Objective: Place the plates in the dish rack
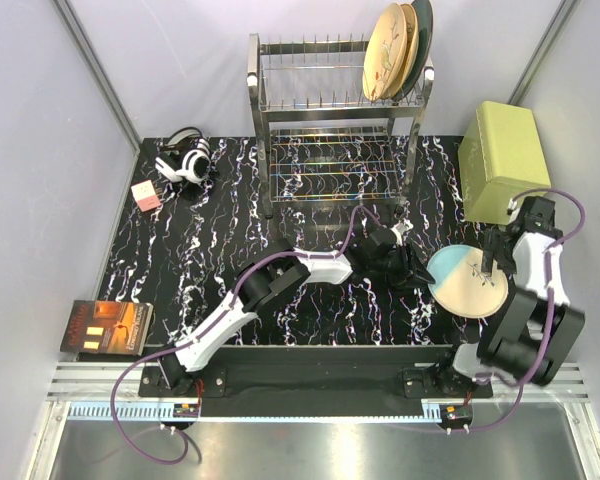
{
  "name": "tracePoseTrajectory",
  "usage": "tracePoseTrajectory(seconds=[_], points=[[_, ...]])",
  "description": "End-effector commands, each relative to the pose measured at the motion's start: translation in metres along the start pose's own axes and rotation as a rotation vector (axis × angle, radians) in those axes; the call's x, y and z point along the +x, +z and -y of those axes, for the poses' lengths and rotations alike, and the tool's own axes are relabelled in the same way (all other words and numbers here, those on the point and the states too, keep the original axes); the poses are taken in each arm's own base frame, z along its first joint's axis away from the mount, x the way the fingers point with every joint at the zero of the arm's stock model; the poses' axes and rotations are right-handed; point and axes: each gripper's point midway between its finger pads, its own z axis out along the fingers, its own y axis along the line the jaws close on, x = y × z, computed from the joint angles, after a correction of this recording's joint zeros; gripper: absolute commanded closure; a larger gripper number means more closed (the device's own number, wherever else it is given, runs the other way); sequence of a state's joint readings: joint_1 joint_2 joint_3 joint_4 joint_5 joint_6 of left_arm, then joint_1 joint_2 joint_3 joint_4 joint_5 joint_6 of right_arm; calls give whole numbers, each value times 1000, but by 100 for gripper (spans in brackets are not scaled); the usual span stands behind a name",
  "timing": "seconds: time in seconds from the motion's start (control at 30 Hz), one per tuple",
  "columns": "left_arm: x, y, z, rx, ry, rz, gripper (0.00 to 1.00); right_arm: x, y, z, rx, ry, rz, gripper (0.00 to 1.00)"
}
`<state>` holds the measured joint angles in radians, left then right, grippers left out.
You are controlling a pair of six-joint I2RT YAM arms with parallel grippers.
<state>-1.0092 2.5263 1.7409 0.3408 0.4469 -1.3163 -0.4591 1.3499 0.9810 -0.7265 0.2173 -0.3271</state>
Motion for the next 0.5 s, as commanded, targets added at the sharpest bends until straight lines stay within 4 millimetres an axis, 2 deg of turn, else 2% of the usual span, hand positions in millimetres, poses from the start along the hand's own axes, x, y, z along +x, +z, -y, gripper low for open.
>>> tracePoseTrajectory(seconds=[0.0,0.17,0.47], points=[[-7,-3,-66,-153,-54,32,56,-20,21,-15,-222,-35,75,4],[-14,-10,-70,-158,-52,45,56,-10,36,-32,-326,-75,48,7],[-16,-13,-68,-156,-18,45,55,-1,81,-30,-329,-46,-2,8]])
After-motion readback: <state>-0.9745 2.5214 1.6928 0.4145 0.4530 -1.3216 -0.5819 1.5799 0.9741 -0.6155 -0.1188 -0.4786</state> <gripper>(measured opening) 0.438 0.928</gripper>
